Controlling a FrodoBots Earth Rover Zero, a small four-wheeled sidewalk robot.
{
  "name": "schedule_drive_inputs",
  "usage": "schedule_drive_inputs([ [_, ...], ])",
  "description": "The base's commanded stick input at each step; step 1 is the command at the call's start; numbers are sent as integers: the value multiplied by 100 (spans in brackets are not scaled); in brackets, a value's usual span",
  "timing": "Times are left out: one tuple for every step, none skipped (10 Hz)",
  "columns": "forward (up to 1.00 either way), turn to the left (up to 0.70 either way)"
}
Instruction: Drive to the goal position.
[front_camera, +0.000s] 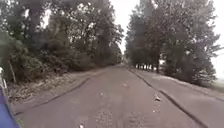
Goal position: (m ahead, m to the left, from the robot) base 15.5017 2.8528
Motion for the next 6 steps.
schedule_drive_inputs([
  [70, -1],
  [70, -1],
  [70, -1],
  [70, -1],
  [70, -1],
  [70, -1],
])
